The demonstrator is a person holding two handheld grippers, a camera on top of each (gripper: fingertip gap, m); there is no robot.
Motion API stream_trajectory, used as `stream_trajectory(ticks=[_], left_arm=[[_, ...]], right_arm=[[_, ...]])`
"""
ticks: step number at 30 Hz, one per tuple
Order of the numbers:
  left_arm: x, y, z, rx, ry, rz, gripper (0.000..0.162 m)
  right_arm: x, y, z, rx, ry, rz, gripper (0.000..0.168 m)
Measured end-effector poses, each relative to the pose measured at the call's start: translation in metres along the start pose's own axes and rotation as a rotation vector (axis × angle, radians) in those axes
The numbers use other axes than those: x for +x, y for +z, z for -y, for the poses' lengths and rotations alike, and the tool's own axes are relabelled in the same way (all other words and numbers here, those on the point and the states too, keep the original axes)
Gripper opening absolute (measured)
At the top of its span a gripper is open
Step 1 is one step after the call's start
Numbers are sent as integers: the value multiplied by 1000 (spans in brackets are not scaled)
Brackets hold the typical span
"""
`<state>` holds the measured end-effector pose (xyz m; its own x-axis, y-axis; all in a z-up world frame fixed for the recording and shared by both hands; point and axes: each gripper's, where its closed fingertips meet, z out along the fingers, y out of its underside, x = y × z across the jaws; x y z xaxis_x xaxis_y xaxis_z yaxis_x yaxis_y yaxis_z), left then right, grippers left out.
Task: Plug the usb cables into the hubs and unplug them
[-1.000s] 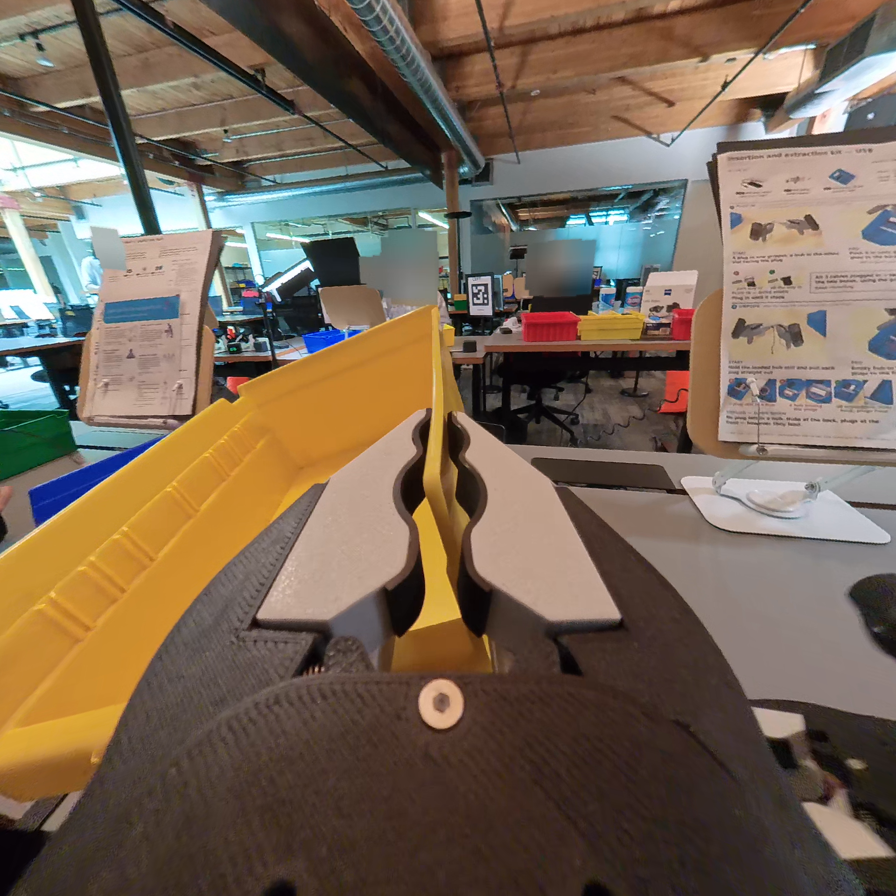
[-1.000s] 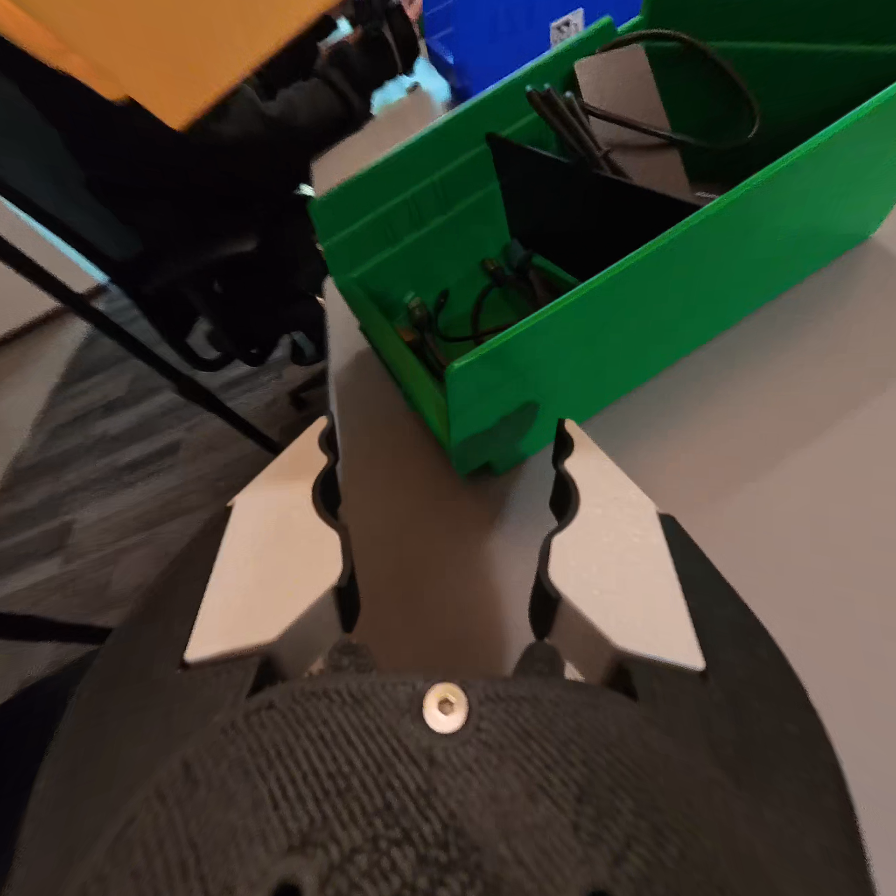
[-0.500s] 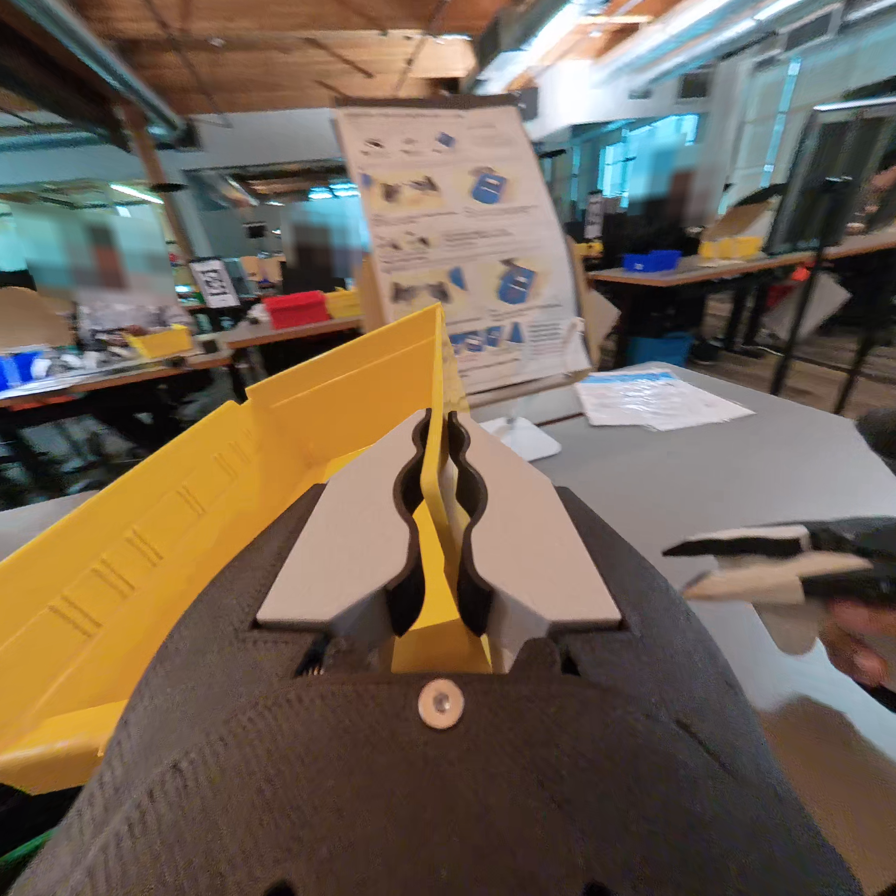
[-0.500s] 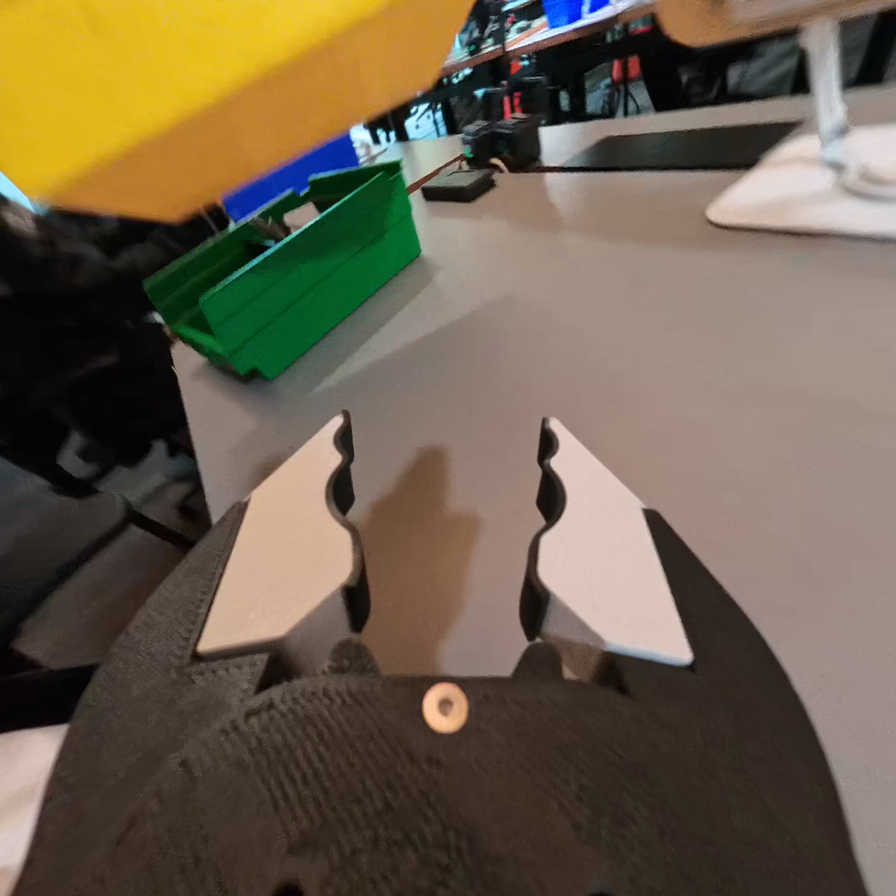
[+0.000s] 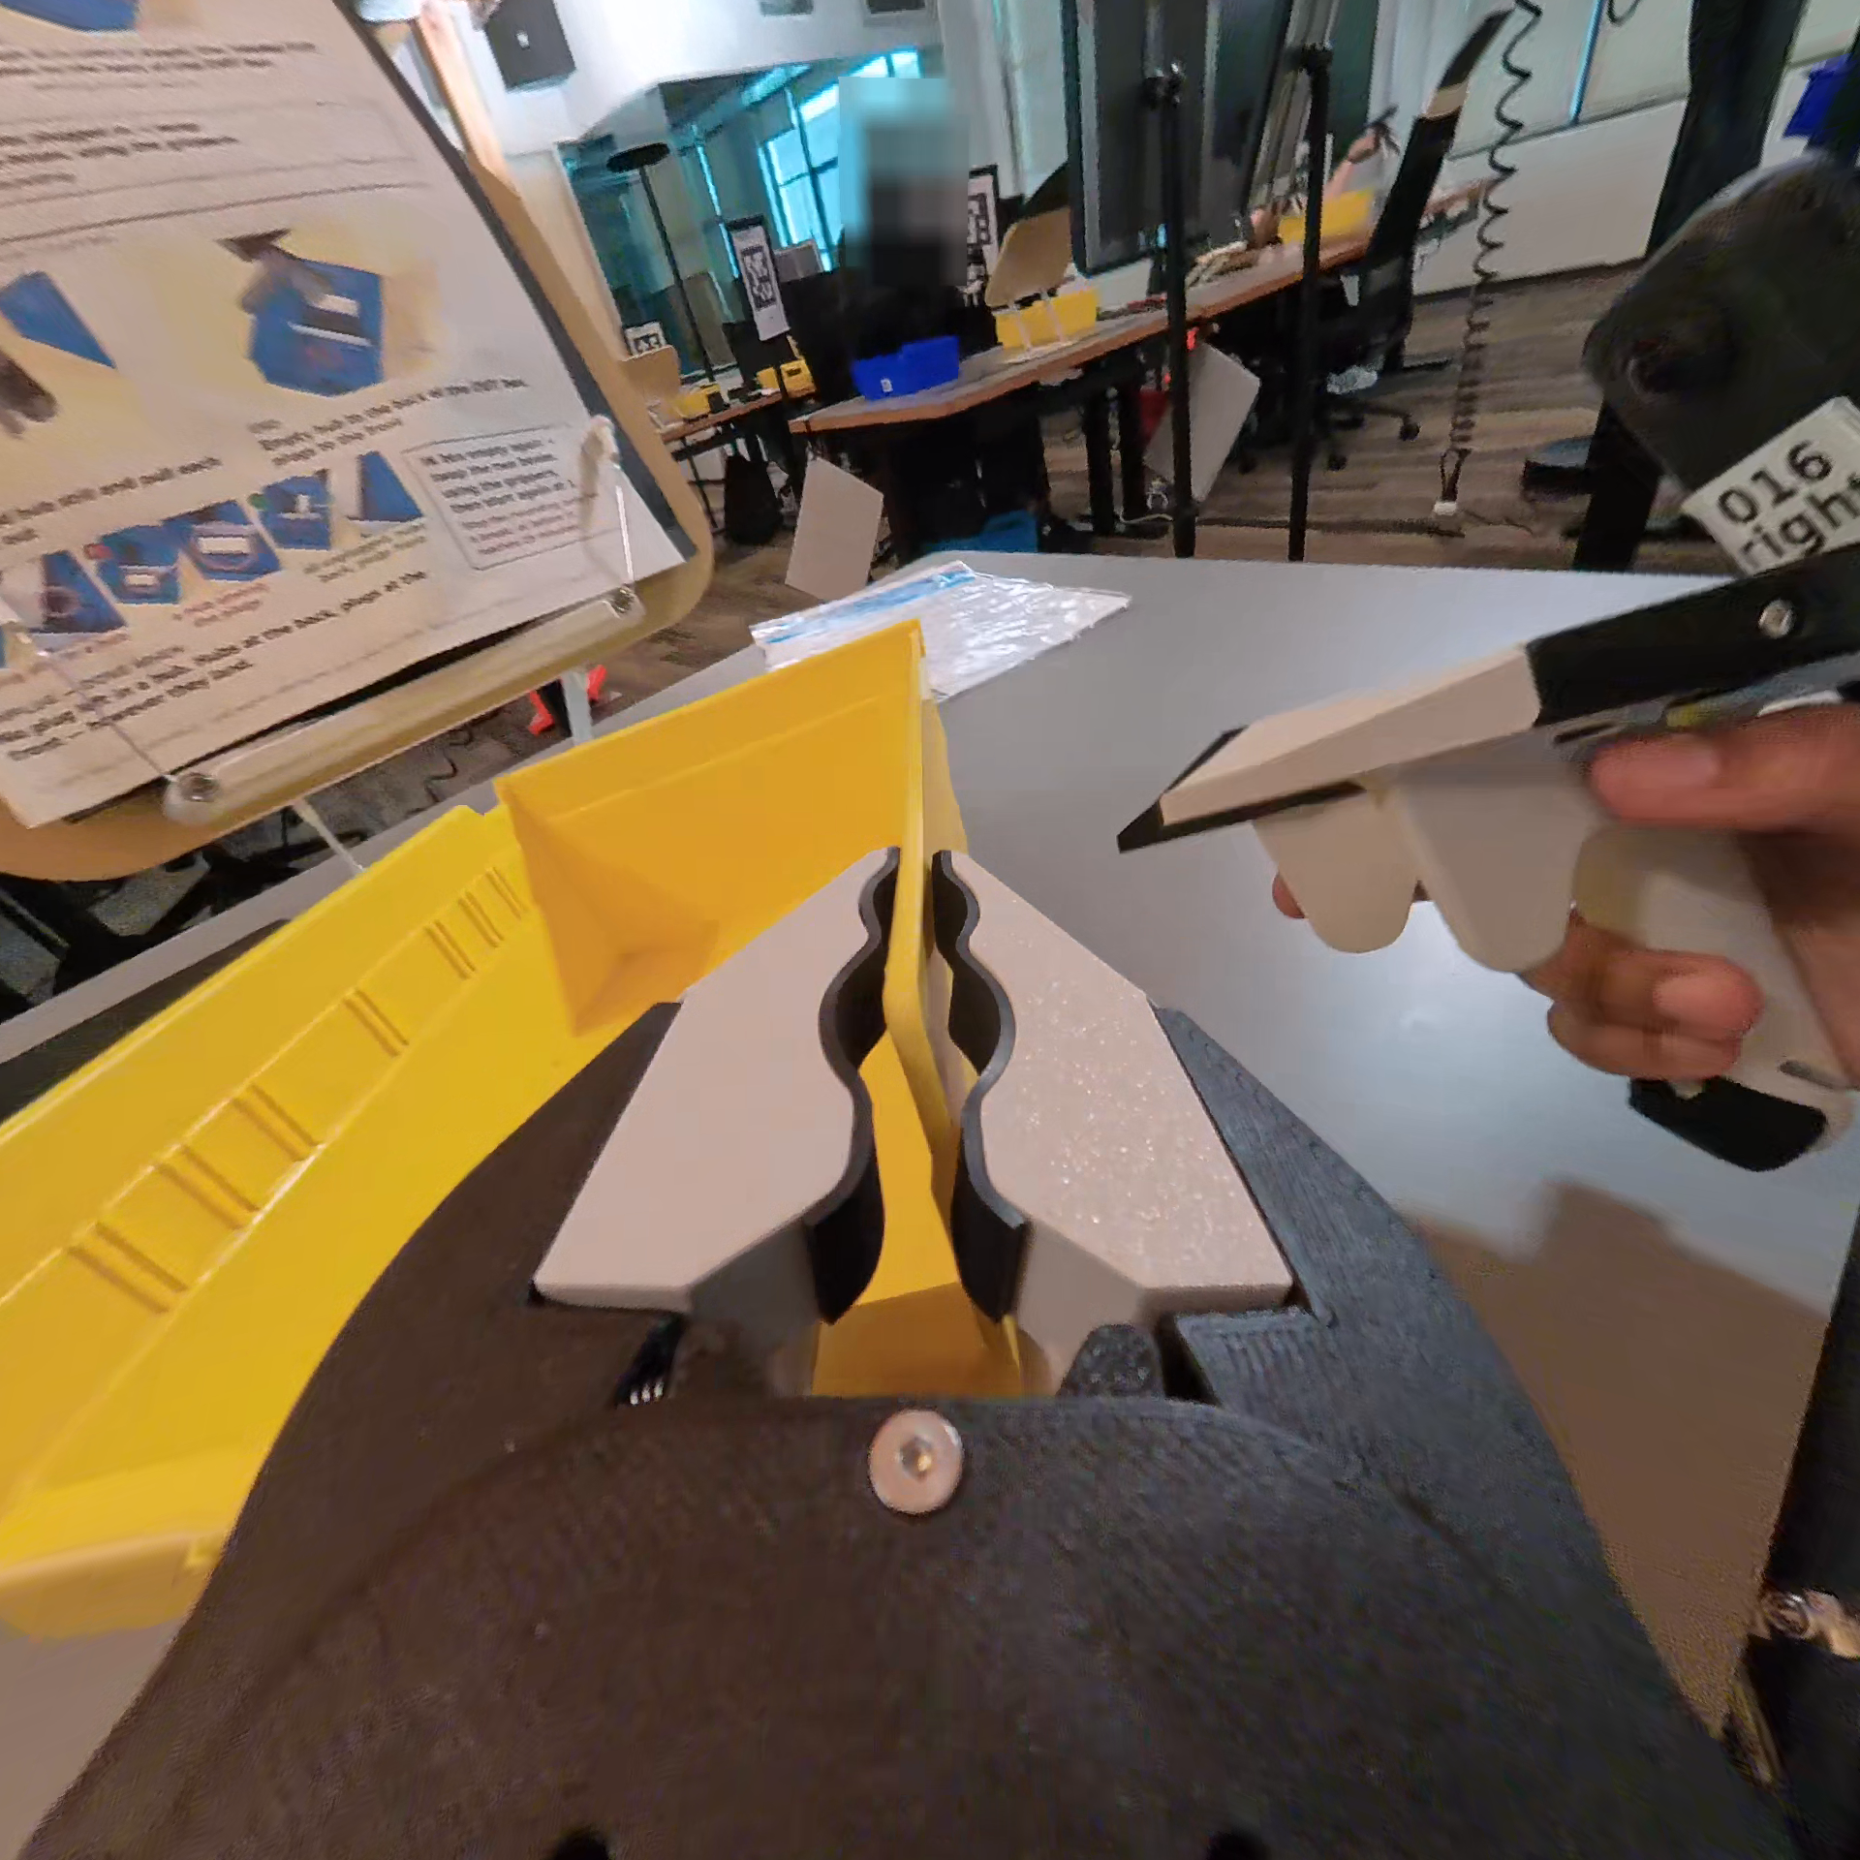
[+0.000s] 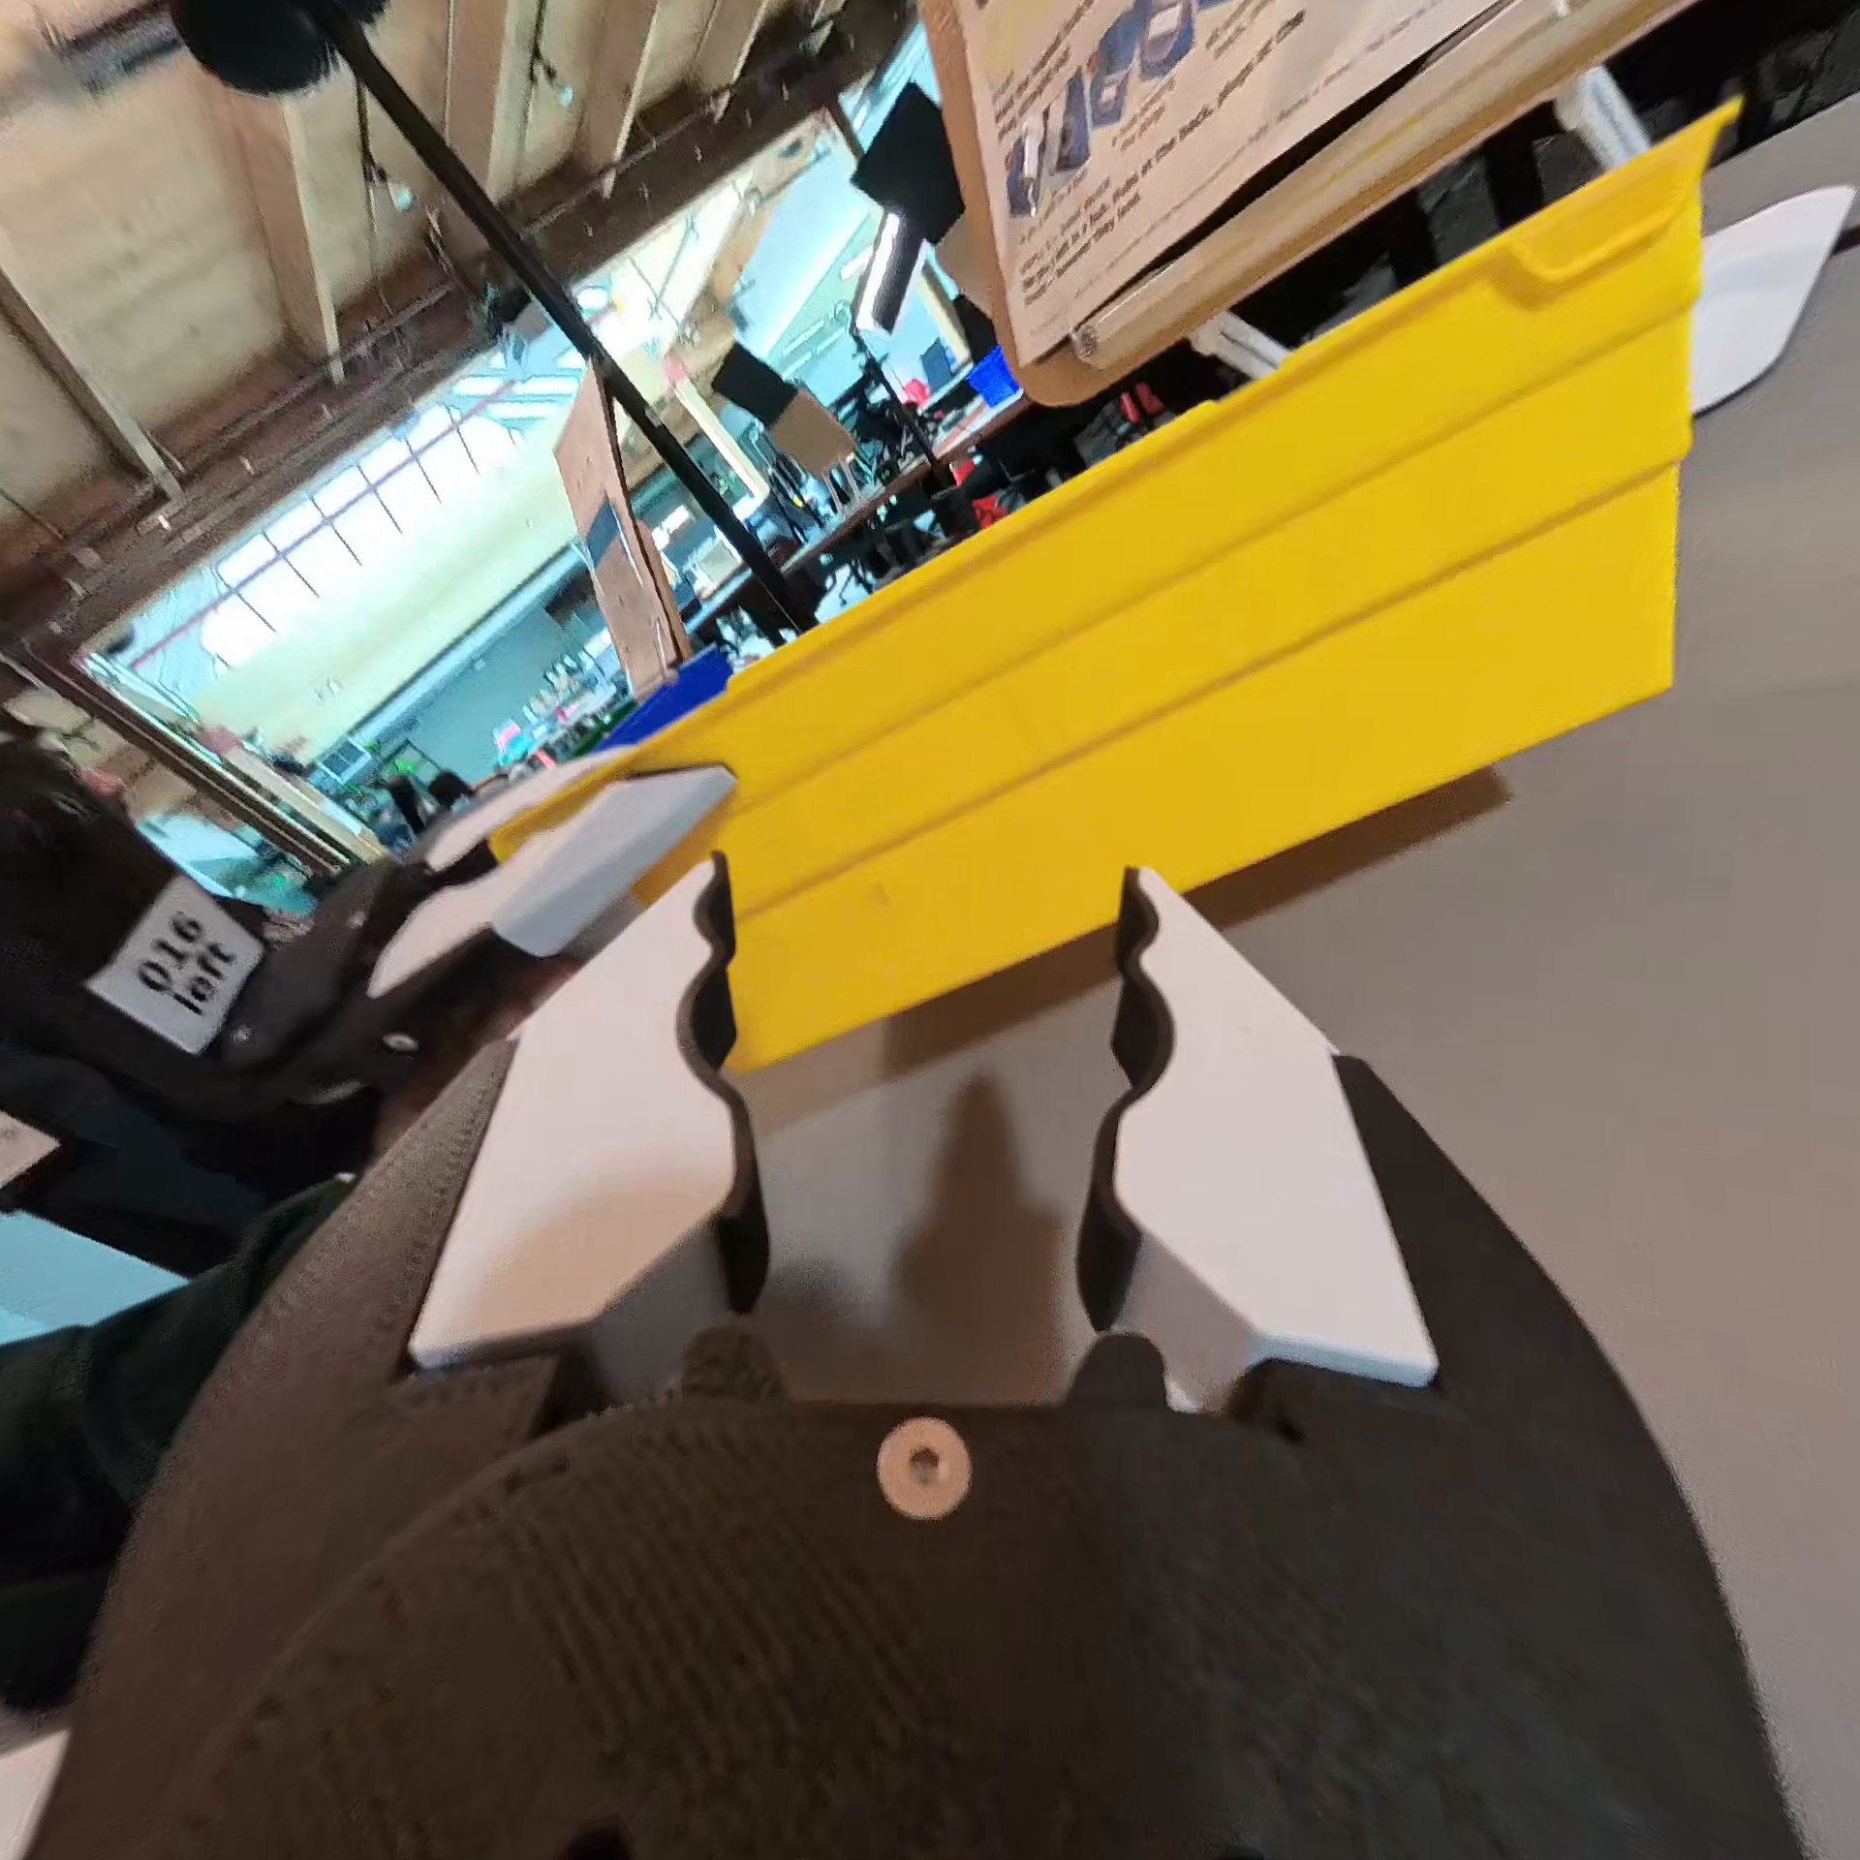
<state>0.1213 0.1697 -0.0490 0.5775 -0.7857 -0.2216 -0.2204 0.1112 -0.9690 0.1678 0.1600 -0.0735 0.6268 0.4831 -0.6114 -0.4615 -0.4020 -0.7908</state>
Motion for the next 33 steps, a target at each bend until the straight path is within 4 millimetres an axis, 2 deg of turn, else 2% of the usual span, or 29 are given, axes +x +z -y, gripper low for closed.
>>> stream_trajectory(ticks=[4, 10, 13, 14, 17, 18, 19, 21, 22, 23, 24, 26, 28, 30, 33], left_arm=[[18, 15, -23, -22, -25, -47, 1], [37, 29, -43, -61, -78, -147, 3], [39, 27, -40, -32, -107, -171, 4], [41, 25, -38, -18, -119, -195, 8], [42, 13, -16, 110, -162, -278, 37], [34, 6, -4, 174, -193, -284, 45], [20, -2, 9, 248, -246, -265, 44], [-25, -20, 31, 400, -383, -192, 44], [-55, -27, 31, 434, -455, -114, 43], [-85, -30, 23, 424, -500, -19, 44], [-111, -30, 6, 366, -492, 82, 45], [-149, -27, -37, 179, -378, 243, 46], [-180, -26, -65, 40, -374, 382, 65], [-186, -22, -77, -33, -367, 391, 76], [-180, -12, -103, -158, -312, 386, 78]], right_arm=[[13, -8, -6, 0, 12, -42, 78], [19, -7, -11, -17, 28, -43, 80], [19, -6, -10, -12, 34, -37, 81], [19, -7, -10, -11, 32, -39, 81], [21, -9, -6, 5, 24, -56, 82], [22, -10, -5, 10, 21, -62, 82], [23, -11, -4, 14, 20, -67, 82], [23, -12, -4, 16, 18, -72, 82], [22, -13, -5, 14, 15, -74, 83], [22, -12, -5, 11, 12, -74, 83], [21, -12, -7, 6, 5, -74, 83], [17, -10, -11, -12, -21, -74, 83], [14, -7, -16, -36, -61, -78, 83], [10, -3, -22, -66, -114, -86, 85], [4, 3, -34, -119, -218, -106, 88]])
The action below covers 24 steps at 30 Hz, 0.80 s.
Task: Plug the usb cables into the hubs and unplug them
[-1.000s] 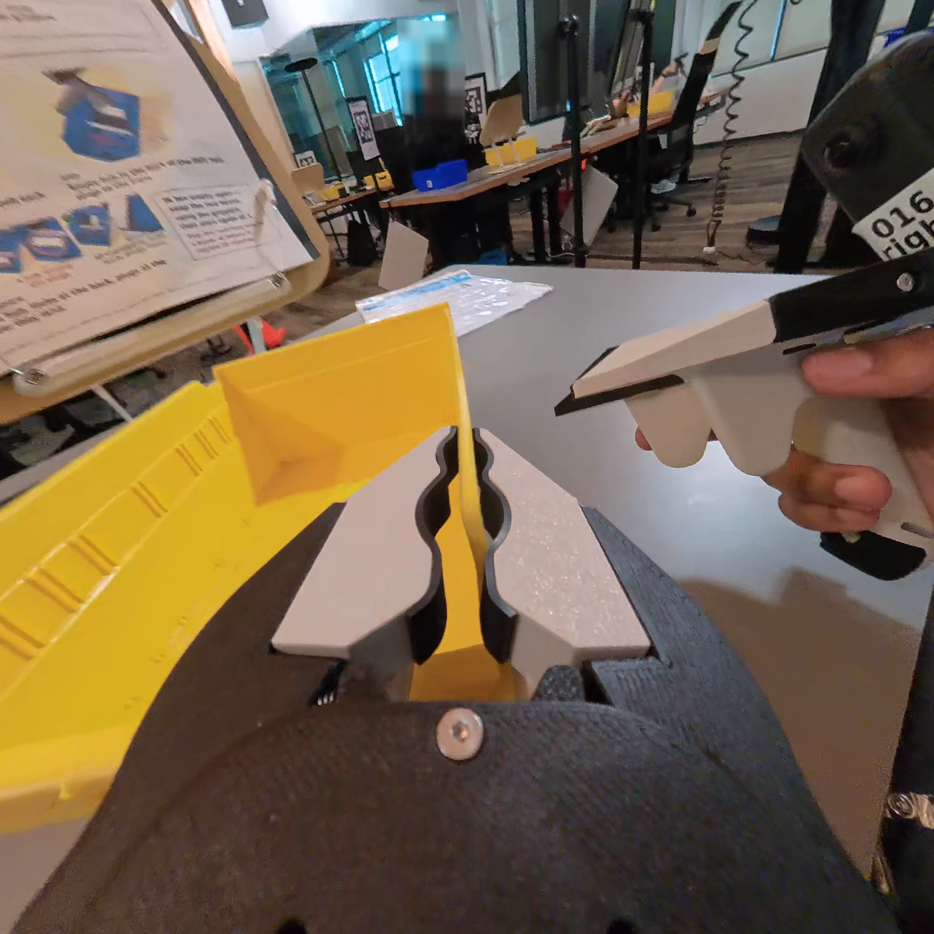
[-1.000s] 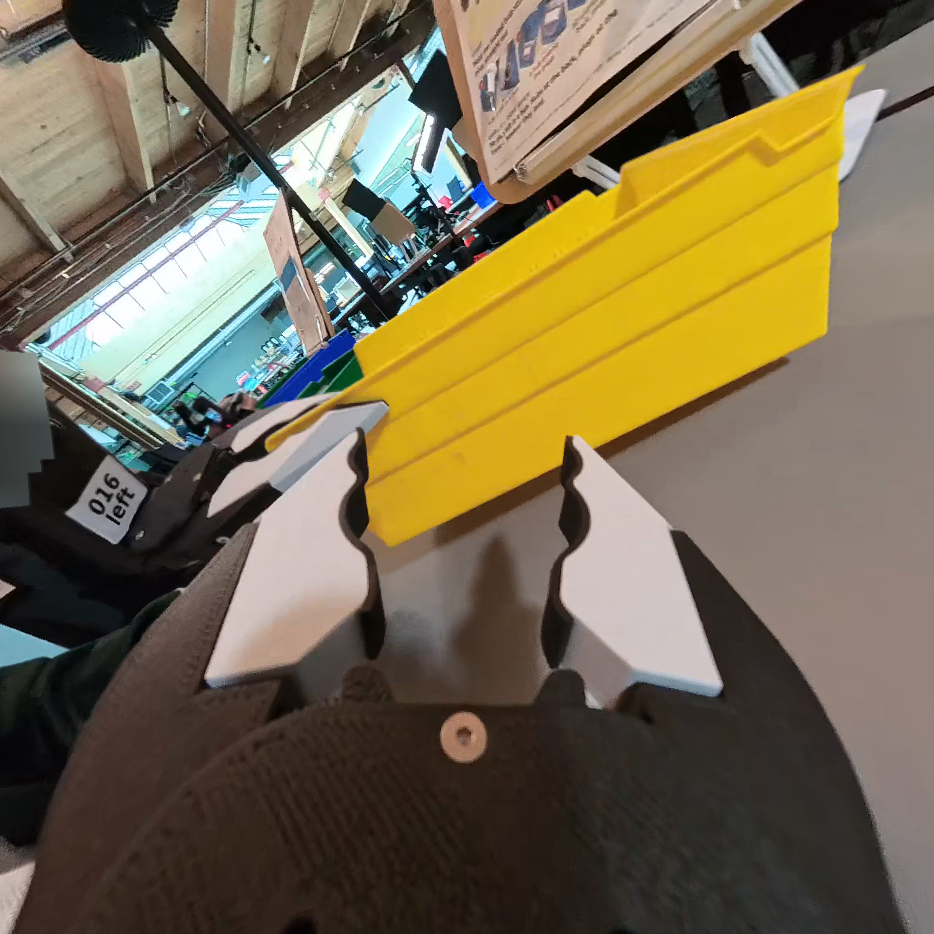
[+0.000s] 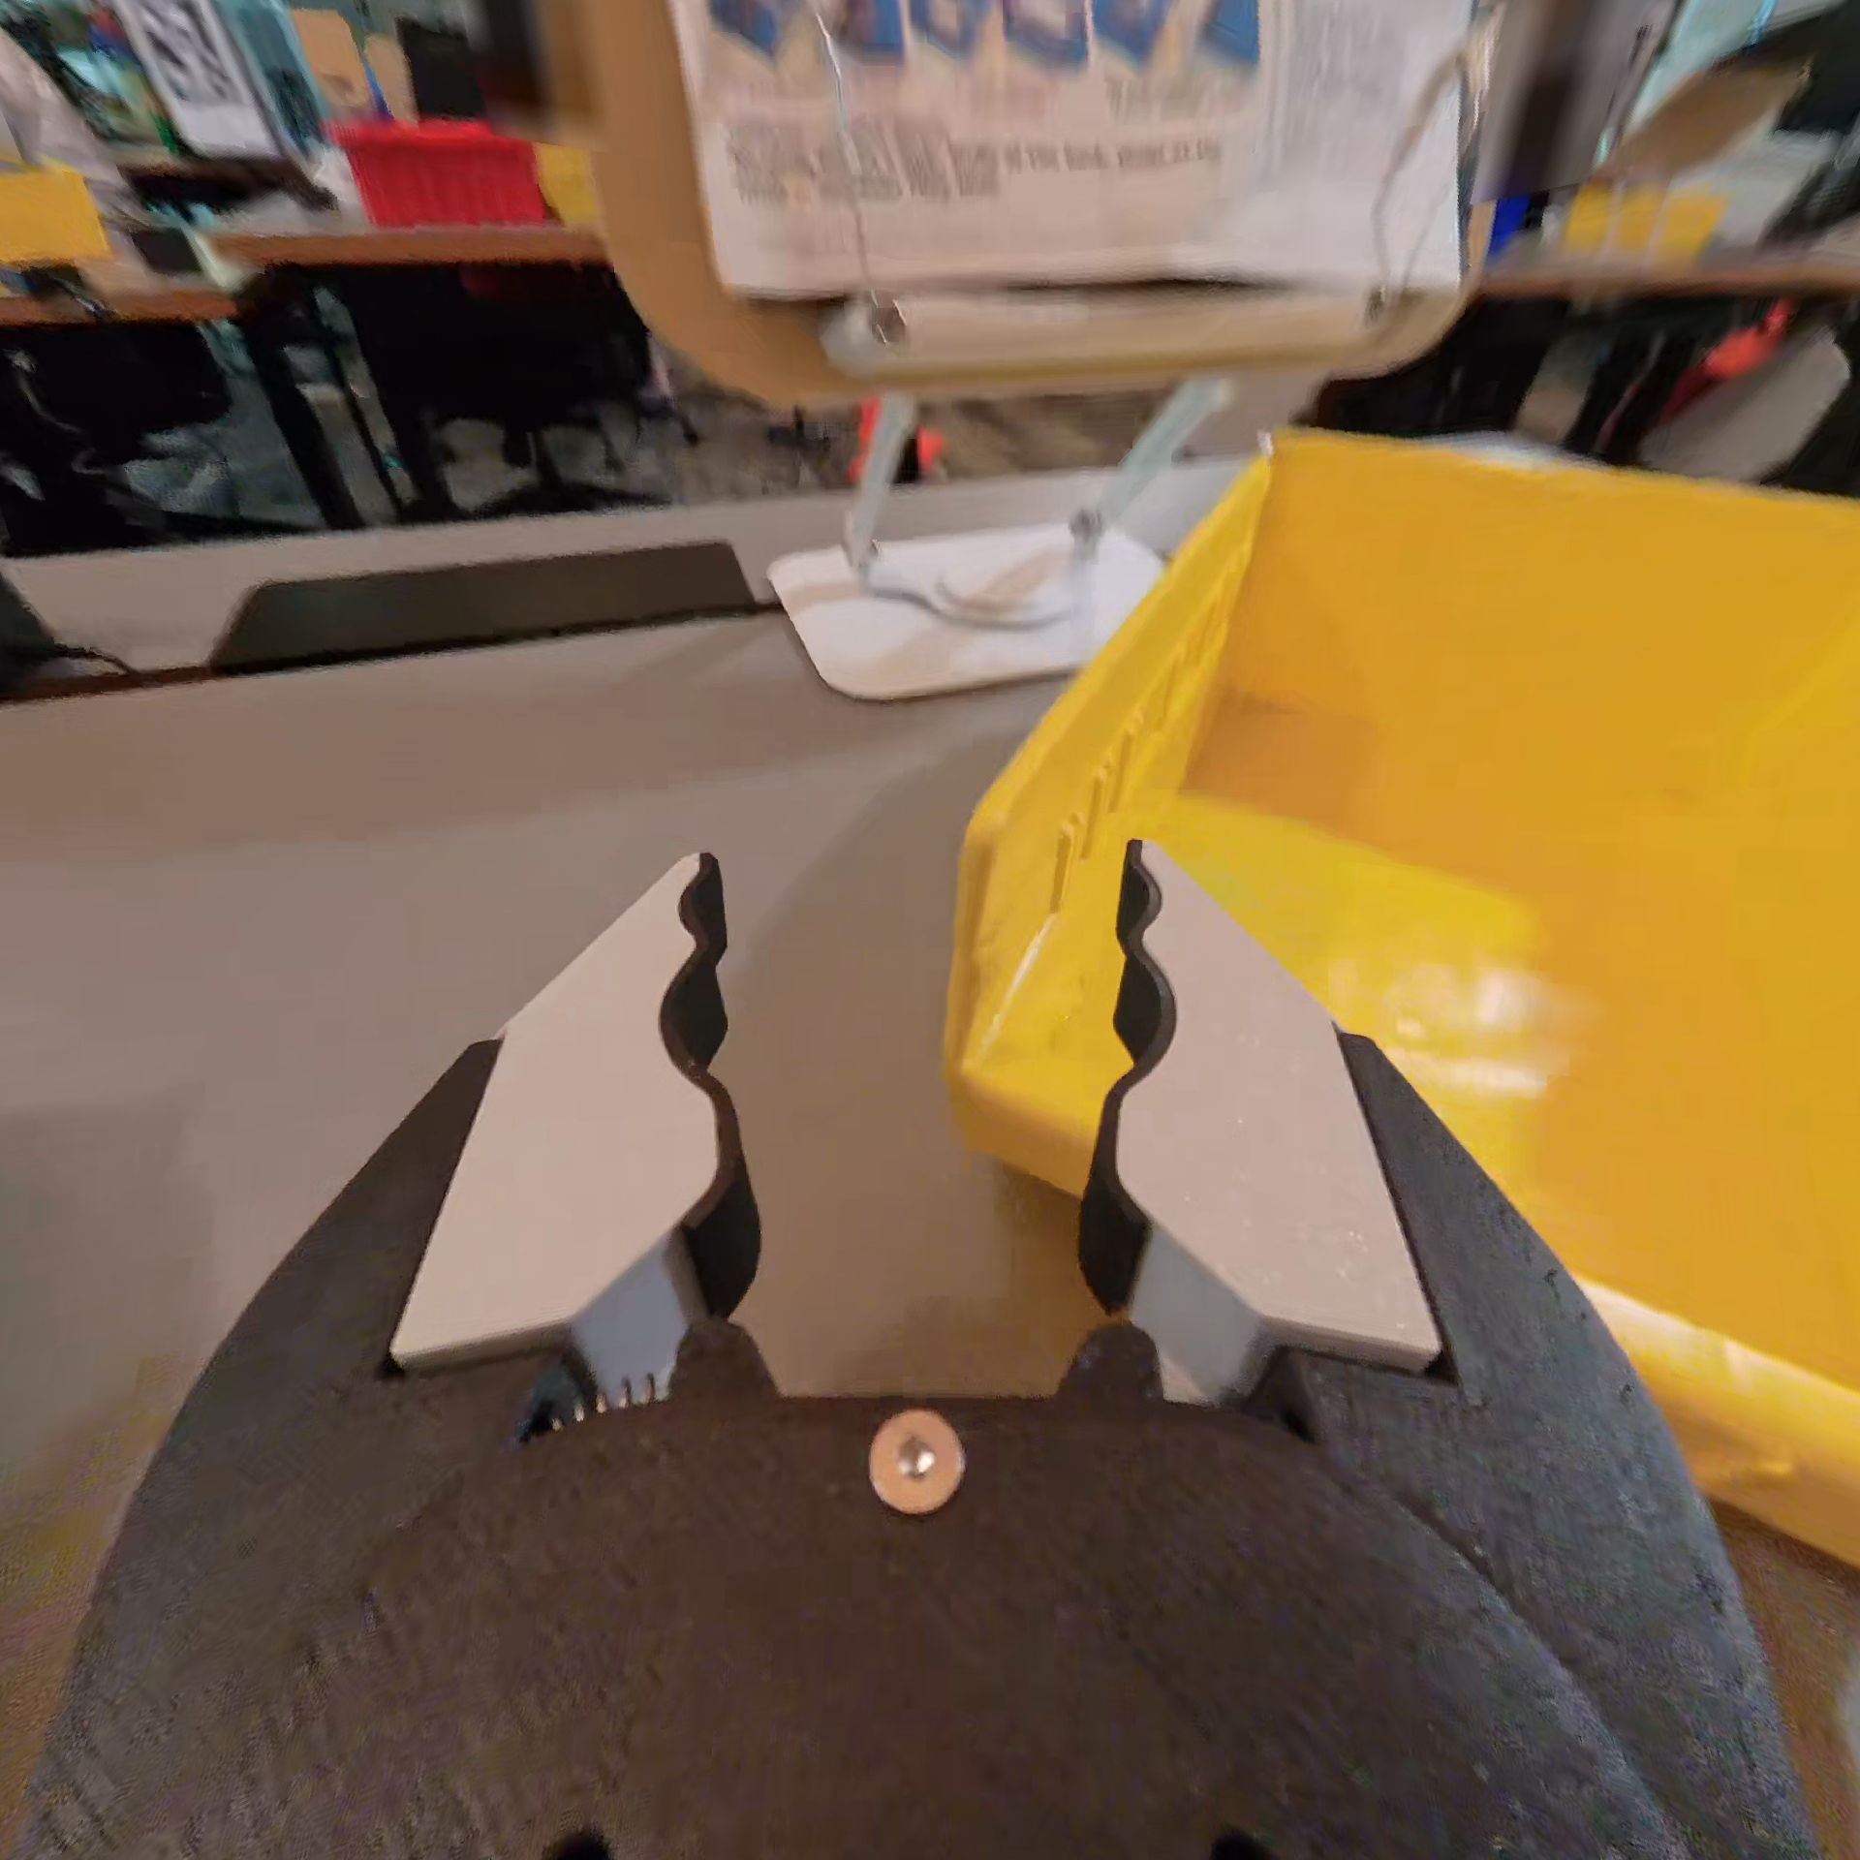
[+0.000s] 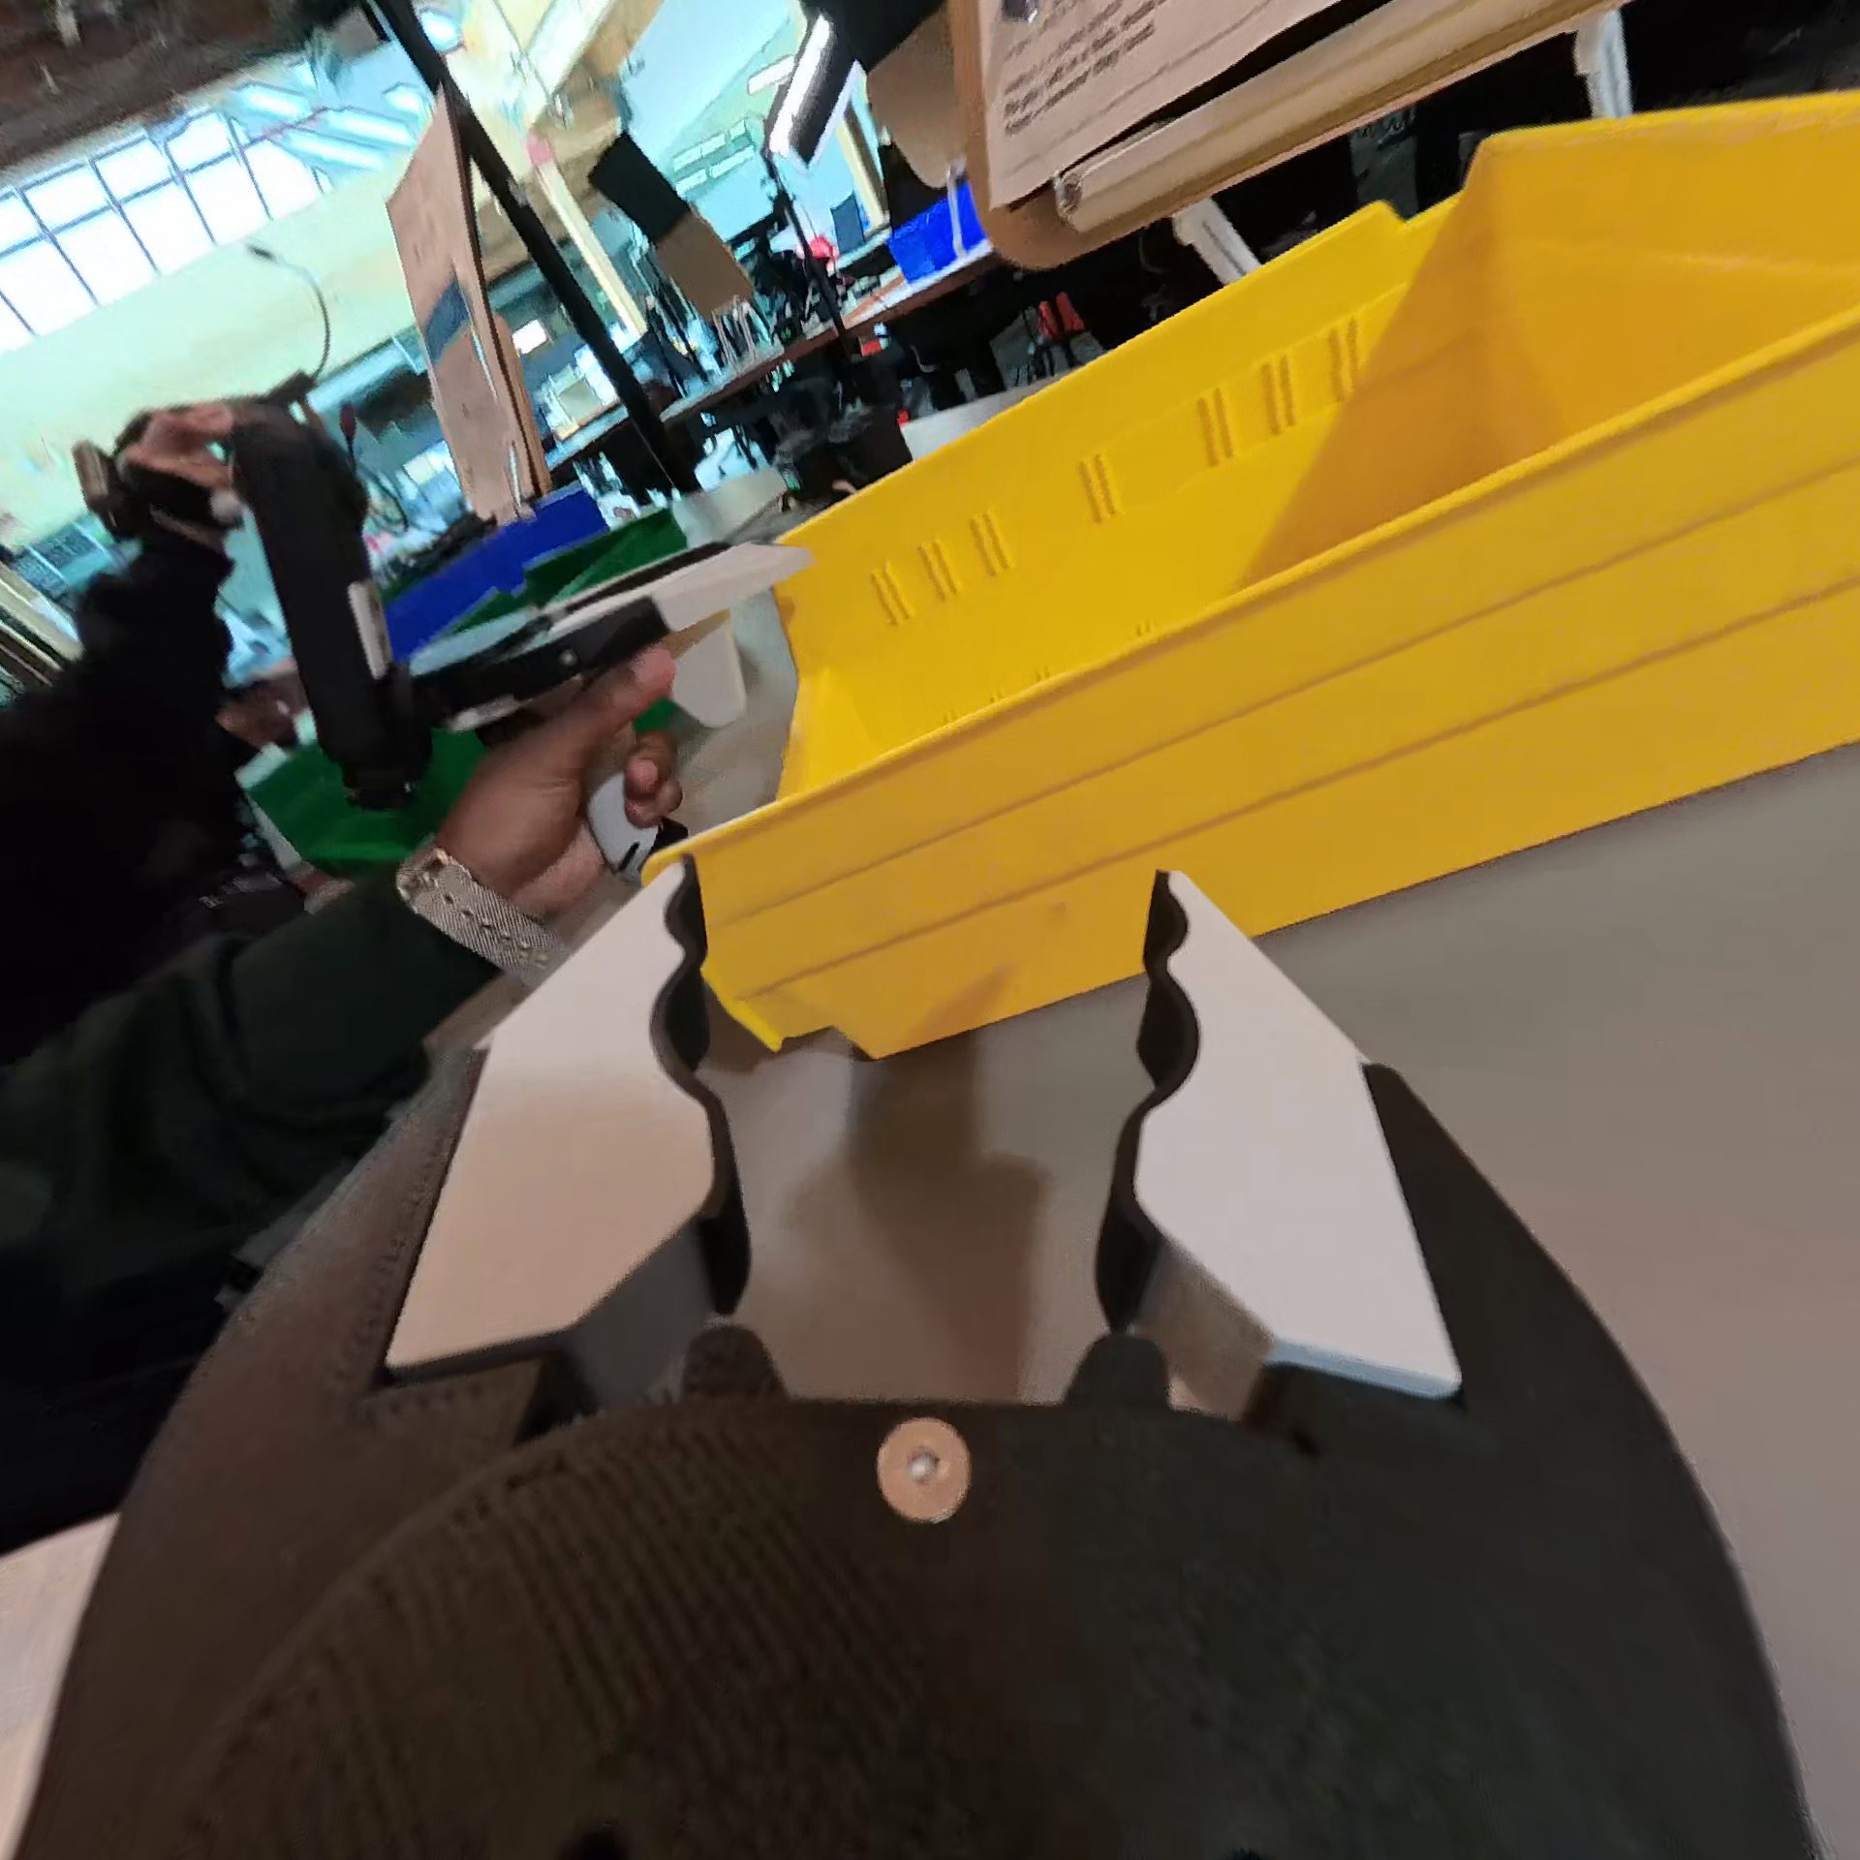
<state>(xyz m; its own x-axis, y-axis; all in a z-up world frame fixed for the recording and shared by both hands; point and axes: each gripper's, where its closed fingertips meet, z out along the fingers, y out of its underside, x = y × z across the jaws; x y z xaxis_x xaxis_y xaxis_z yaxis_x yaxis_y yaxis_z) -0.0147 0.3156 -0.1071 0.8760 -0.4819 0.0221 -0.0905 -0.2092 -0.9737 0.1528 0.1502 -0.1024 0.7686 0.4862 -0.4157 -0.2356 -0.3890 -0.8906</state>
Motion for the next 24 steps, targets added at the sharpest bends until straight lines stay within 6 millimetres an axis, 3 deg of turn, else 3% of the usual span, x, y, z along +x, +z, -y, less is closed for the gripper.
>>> stream_trajectory(ticks=[2, 4, 6, 9, 11, 14, 15, 17, 19, 20, 24], left_arm=[[15, 5, -11, -75, 3, -75, 75], [34, 3, -12, -79, 13, -167, 59], [42, 1, -12, -70, 47, -181, 59], [65, -6, -13, -62, 106, -284, 40], [97, -16, -13, -44, 125, -456, 31], [148, -40, -22, -50, 239, -720, 23], [163, -51, -25, -37, 288, -801, 23], [184, -65, -26, 5, 337, -878, 27], [196, -76, -23, 46, 340, -935, 41], [197, -76, -22, 50, 329, -930, 31], [181, -66, -12, 66, 235, -867, 31]], right_arm=[[-6, 4, -9, -46, -75, -13, 88], [-11, 8, -16, -80, -134, -23, 89], [-12, 9, -19, -99, -171, -32, 93], [1, 3, -15, -108, -217, -79, 99], [24, -6, -8, -117, -247, -154, 101], [76, -32, 5, -148, -275, -328, 98], [93, -42, 10, -155, -277, -374, 90], [116, -62, 15, -167, -252, -392, 59], [136, -81, 21, -160, -192, -388, 32], [149, -93, 24, -155, -180, -422, 22], [196, -145, 37, -165, -225, -552, 3]])
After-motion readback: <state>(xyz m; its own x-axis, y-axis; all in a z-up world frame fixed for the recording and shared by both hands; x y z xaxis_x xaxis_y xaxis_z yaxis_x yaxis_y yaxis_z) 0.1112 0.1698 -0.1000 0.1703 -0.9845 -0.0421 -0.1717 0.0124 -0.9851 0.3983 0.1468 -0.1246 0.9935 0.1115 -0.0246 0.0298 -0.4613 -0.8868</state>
